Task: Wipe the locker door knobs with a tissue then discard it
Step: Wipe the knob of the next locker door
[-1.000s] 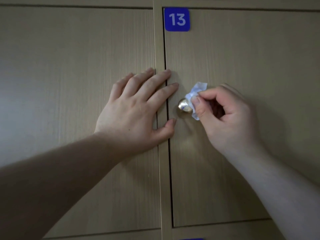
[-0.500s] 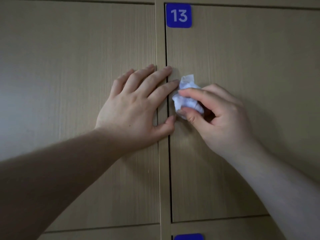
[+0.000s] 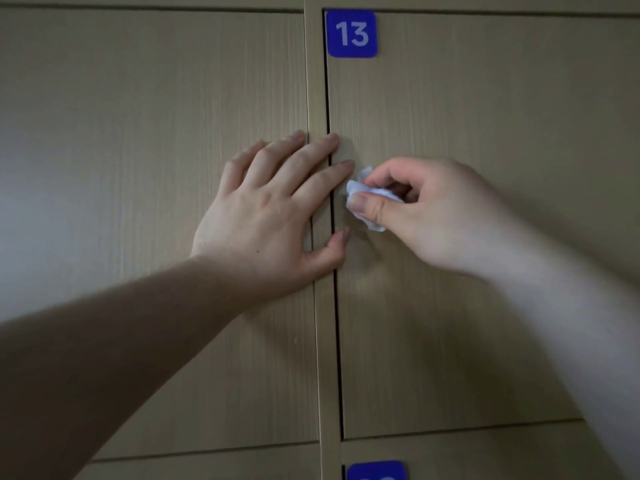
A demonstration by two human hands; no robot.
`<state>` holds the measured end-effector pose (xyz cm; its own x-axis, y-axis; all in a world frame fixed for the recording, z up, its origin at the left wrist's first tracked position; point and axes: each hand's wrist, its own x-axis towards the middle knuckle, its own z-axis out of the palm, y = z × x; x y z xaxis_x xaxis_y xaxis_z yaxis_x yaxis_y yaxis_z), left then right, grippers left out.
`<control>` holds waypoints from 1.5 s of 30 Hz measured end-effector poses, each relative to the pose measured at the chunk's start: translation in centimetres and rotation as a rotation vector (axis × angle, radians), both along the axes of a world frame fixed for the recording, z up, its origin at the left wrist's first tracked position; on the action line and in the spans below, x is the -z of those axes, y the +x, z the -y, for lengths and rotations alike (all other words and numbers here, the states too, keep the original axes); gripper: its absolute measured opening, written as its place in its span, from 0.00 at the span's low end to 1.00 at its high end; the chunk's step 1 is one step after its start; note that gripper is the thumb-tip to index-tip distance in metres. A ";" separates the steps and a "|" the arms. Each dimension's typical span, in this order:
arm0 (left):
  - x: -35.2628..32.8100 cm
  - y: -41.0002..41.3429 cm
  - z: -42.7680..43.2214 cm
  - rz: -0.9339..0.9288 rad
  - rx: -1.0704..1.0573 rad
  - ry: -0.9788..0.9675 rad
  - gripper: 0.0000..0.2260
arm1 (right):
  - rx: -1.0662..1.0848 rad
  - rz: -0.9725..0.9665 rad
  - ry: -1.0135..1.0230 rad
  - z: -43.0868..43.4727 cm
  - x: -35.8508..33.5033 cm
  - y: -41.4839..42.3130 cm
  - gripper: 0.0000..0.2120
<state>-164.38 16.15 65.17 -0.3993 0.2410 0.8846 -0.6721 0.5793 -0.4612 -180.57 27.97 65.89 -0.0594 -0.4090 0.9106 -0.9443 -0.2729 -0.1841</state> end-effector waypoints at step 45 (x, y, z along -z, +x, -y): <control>0.0 0.2 -0.1 0.013 -0.032 0.025 0.31 | 0.009 -0.010 0.227 -0.9 -2.1 1.3 0.09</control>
